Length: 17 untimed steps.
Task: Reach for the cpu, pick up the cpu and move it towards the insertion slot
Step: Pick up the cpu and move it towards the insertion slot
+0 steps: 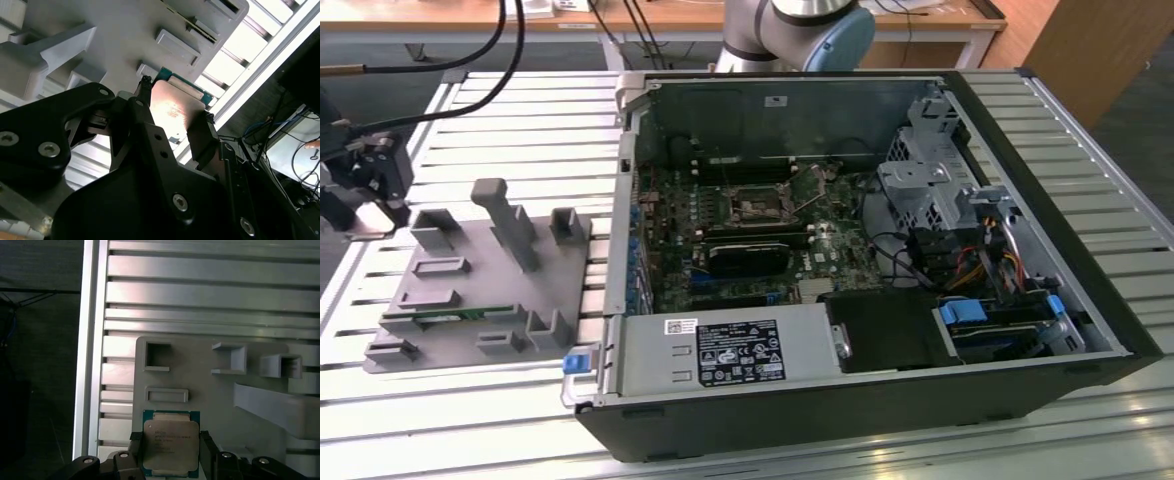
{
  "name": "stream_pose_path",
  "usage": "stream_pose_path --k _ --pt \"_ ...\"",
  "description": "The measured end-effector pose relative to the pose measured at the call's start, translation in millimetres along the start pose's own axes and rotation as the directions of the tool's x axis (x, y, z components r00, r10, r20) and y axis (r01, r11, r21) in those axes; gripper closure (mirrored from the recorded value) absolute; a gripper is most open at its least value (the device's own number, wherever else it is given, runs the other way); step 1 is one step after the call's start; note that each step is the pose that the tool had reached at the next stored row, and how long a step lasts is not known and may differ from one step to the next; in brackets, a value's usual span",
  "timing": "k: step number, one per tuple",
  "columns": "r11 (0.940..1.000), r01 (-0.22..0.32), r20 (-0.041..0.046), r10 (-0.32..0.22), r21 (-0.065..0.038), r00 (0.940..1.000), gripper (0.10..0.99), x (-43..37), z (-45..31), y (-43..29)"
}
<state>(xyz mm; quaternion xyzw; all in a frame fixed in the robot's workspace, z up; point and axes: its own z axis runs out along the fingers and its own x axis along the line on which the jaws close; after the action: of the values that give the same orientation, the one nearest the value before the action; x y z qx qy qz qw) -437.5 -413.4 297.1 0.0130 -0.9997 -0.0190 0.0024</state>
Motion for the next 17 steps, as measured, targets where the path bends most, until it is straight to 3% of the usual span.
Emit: stream_pose_path --k 9,17 --pt "1.0000 0.000 0.0000 0.000 0.000 1.0000 0.545 0.0 -10.5 0.5" --pt "1.0000 0.000 0.0000 0.000 0.000 1.0000 0.545 0.1 -26.7 1.2"
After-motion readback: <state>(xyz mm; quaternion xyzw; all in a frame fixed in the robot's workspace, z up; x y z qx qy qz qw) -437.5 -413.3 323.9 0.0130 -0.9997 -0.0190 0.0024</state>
